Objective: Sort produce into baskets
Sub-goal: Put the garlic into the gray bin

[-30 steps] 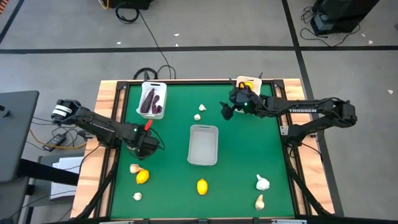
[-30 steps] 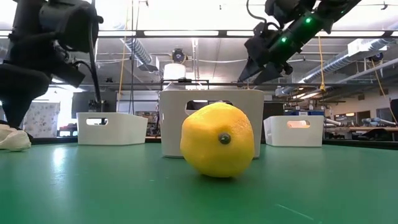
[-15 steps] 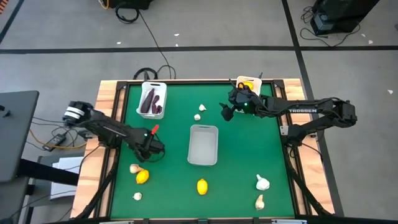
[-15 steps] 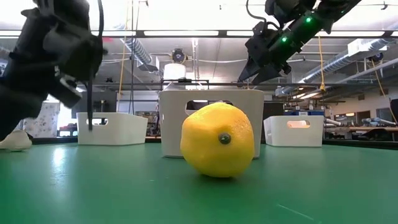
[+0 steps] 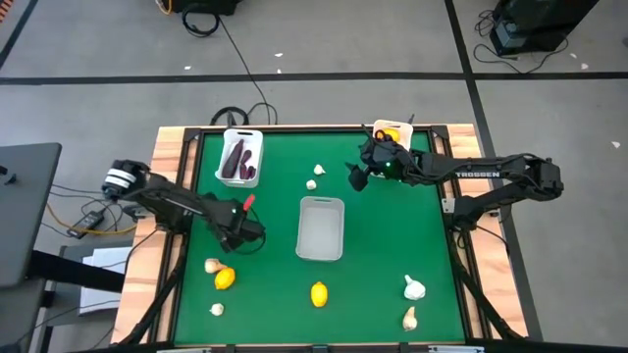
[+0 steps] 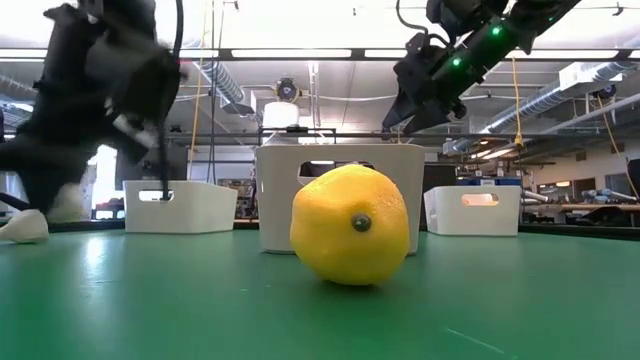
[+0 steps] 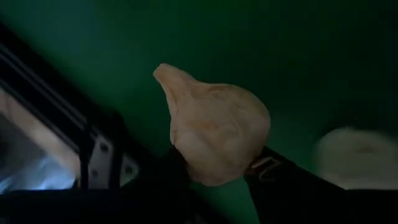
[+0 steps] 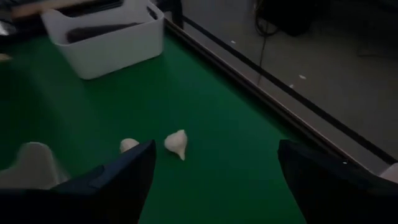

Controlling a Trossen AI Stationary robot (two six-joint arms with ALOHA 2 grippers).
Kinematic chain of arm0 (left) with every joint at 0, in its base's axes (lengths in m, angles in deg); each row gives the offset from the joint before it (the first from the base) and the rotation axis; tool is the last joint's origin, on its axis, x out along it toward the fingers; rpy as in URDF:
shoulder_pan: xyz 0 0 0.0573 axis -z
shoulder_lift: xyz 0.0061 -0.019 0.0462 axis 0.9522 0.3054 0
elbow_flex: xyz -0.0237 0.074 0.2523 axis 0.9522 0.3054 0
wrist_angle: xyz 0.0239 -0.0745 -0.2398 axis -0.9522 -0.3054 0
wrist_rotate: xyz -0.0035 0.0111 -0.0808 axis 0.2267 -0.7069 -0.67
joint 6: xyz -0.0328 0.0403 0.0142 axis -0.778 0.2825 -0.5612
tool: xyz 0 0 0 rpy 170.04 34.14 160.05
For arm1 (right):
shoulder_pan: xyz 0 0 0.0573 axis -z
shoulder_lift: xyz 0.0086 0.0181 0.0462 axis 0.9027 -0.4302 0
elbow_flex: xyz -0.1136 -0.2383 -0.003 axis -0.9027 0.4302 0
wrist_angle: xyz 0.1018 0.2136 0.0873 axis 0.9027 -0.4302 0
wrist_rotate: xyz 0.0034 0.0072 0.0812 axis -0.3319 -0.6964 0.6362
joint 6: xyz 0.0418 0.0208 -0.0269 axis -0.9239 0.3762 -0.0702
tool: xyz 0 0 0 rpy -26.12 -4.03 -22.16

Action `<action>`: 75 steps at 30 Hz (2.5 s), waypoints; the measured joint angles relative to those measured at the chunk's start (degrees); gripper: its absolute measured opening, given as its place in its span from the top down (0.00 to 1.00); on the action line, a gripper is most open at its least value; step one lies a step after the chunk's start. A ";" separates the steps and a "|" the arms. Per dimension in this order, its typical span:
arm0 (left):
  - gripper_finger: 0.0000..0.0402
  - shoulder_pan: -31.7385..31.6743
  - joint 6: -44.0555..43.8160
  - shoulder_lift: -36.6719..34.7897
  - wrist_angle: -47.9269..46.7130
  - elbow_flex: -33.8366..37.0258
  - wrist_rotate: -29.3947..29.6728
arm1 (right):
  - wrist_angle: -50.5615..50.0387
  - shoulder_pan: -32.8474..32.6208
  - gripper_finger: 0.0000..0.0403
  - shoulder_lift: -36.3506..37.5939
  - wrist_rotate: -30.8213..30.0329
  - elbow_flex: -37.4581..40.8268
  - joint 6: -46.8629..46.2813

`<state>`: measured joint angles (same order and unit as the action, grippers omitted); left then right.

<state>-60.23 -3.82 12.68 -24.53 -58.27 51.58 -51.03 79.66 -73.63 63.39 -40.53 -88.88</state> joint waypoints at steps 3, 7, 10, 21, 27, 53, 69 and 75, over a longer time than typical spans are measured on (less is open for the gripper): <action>0.65 0.00 0.35 -4.30 0.05 -2.90 3.90 | 1.72 -0.48 0.14 0.00 2.78 0.00 -0.06; 0.65 0.06 4.14 -9.28 3.34 -7.12 10.98 | 6.17 -1.53 0.14 -1.23 11.48 -0.02 -0.06; 0.65 0.13 11.59 -11.28 9.87 -9.56 15.83 | 11.62 -2.53 0.14 -3.85 18.17 -0.04 -0.25; 0.65 0.02 48.59 -8.93 49.72 -10.85 20.67 | 35.46 -5.29 0.14 -15.52 32.19 -0.04 -7.83; 0.65 -0.06 56.58 -7.28 56.31 -10.85 23.75 | 38.16 -5.33 0.14 -17.02 33.49 -0.32 -8.67; 0.59 -0.65 54.38 -6.00 60.15 -10.81 24.04 | 44.88 -6.93 0.96 -16.98 39.06 -0.33 -4.24; 0.40 -1.55 41.78 -5.98 50.07 -8.33 20.10 | 6.85 -0.60 0.98 -11.70 34.73 -0.43 -5.59; 0.41 -2.83 41.85 -5.98 57.82 -4.44 17.08 | 6.59 -2.42 0.88 -11.89 34.71 -0.44 0.66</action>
<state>-63.06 38.03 6.70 33.29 -62.71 68.65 -44.44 77.24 -85.52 98.10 -40.98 -88.22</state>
